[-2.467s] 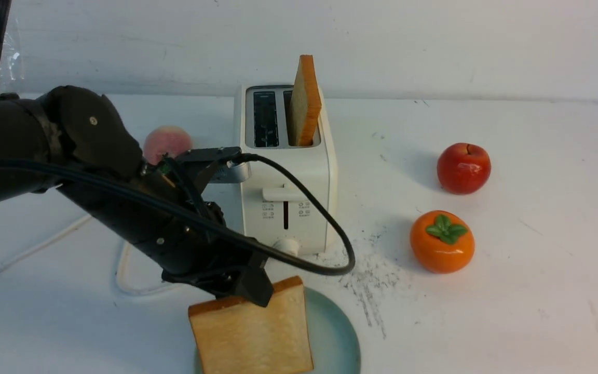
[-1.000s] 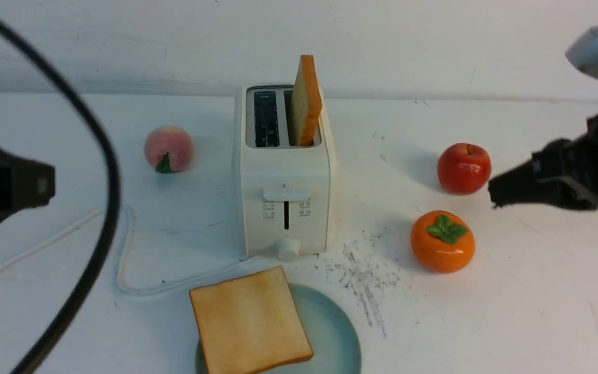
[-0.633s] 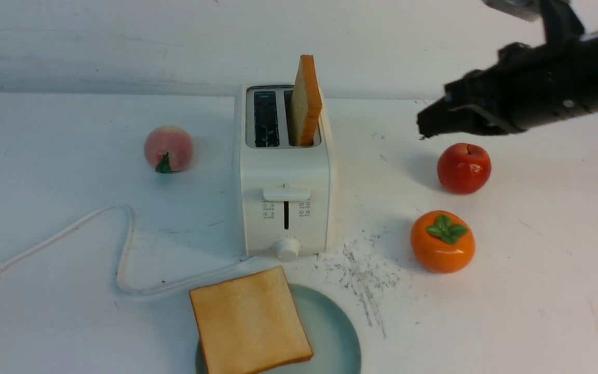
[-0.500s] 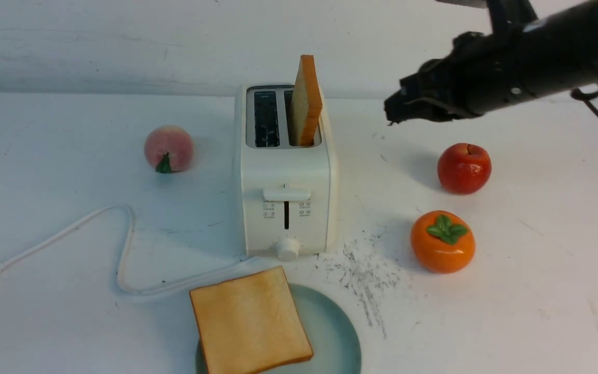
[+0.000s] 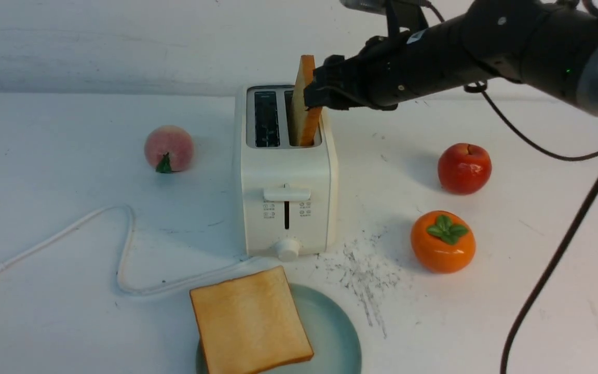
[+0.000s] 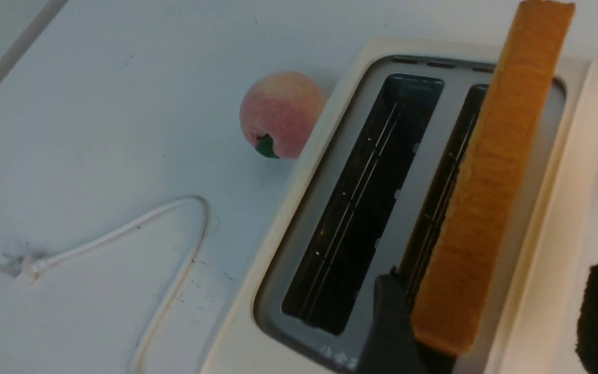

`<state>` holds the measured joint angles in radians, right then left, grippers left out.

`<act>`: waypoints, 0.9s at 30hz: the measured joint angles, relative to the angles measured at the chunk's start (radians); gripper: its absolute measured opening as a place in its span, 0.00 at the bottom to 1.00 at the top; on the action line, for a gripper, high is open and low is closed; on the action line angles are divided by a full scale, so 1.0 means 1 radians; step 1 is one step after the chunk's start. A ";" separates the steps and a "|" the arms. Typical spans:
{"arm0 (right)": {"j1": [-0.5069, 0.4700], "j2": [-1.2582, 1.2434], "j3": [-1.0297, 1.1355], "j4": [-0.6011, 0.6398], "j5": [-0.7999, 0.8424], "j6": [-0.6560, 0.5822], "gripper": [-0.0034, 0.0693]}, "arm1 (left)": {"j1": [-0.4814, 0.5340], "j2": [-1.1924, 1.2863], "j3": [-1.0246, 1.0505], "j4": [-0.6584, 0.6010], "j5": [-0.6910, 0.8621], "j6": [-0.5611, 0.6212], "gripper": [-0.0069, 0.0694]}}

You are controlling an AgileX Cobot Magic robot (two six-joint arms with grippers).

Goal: Take toasted bread from bread machine on white table place on plate.
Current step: 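Grasp the toast slice in the toaster and pull it up out of the slot with the right gripper, then place the held slice of bread on top of the slice on the plate with the right gripper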

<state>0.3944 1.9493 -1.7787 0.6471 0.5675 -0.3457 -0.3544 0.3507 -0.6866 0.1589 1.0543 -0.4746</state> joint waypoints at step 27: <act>0.000 -0.370 -0.014 0.045 0.326 -0.029 0.12 | 0.000 0.000 0.000 0.139 0.028 -0.003 0.07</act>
<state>0.3944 1.5791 -1.7927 0.6920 0.8936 -0.3747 -0.3544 0.3507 -0.6866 0.2975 1.0822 -0.4780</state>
